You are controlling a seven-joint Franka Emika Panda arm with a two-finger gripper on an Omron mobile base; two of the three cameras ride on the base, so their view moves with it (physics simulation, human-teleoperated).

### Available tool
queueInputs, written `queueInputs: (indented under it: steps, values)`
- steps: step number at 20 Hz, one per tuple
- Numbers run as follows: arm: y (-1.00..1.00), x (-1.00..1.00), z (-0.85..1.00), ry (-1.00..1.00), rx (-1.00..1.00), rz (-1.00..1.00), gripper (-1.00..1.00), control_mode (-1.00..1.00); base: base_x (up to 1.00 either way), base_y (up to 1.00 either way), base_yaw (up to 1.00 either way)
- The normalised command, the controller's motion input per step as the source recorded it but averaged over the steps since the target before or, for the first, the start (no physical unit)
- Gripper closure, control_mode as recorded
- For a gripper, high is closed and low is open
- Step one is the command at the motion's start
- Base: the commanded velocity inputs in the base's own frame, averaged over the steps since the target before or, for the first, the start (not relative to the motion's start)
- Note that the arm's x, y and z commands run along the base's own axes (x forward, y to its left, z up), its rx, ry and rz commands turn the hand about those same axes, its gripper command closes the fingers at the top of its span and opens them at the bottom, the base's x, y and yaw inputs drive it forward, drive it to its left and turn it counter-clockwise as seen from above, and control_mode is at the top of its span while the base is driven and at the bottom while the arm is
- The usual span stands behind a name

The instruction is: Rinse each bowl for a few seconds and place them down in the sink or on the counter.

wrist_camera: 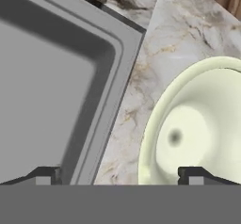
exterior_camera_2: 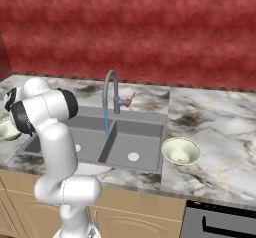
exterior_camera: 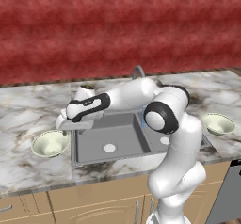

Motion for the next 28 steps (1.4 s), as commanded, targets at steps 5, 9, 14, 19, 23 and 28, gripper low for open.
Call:
queueInputs:
  steps: [5,9,14,19,23,28]
  values:
    - [-0.48,0.0,0.46,-0.02,0.0,0.0,-1.0,-1.0,0.0,0.0,0.0]
    - [-0.42,0.0,0.41,-0.06,0.0,0.0,-1.0,-1.0,0.0,0.0,0.0]
    - [-0.38,-0.04,0.4,-0.1,-0.01,0.0,-1.0,-1.0,0.0,0.0,0.0]
    - [-0.39,-0.06,0.43,-0.13,-0.03,0.0,-1.0,-1.0,0.0,0.0,0.0]
    - [-0.43,-0.08,0.39,-0.11,-0.06,0.0,-1.0,-1.0,0.0,0.0,0.0]
    - [-0.43,-0.06,0.33,-0.11,-0.08,0.0,-1.0,-1.0,0.0,0.0,0.0]
